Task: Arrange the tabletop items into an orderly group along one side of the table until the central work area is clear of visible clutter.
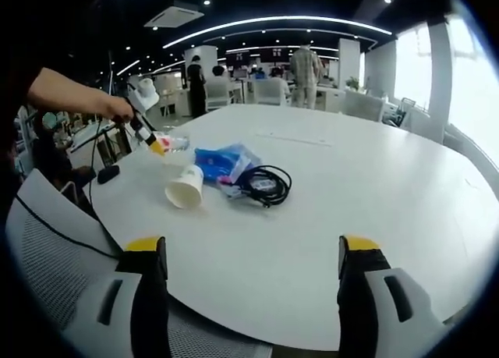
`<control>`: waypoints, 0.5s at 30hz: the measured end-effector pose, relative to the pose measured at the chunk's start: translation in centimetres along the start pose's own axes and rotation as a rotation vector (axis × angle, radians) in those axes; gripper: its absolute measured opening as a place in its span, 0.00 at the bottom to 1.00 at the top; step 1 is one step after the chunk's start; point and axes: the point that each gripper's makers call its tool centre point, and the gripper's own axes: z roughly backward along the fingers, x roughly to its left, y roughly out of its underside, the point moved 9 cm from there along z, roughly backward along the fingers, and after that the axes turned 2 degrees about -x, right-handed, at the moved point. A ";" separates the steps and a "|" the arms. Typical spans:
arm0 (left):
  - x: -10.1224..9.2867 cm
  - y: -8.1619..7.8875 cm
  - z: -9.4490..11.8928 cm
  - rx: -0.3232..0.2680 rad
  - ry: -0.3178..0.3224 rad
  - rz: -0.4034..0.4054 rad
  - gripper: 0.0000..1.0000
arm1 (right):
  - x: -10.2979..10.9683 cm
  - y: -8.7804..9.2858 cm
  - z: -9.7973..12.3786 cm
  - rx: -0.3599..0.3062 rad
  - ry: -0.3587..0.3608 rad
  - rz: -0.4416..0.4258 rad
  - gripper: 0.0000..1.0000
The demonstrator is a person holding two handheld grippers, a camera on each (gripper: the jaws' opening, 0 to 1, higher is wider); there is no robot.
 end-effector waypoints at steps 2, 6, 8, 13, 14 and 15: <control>0.0 0.2 0.1 0.026 0.007 -0.017 0.40 | 0.0 0.0 0.0 0.000 0.001 0.001 0.90; 0.0 0.3 0.2 0.050 0.014 -0.038 0.40 | 0.0 0.0 0.0 -0.002 0.001 0.001 0.90; 0.0 0.2 0.3 0.053 0.019 -0.039 0.39 | 0.0 0.0 0.0 -0.003 0.002 0.000 0.89; 0.1 -0.4 0.6 0.088 0.016 -0.091 0.39 | -0.1 0.0 0.1 -0.003 0.003 -0.001 0.88; 0.1 -0.4 0.6 0.090 0.017 -0.088 0.39 | -0.1 0.0 0.1 -0.003 0.003 0.000 0.88; 0.1 -0.5 0.5 0.097 0.018 -0.088 0.39 | -0.1 0.0 0.1 -0.004 0.003 0.000 0.88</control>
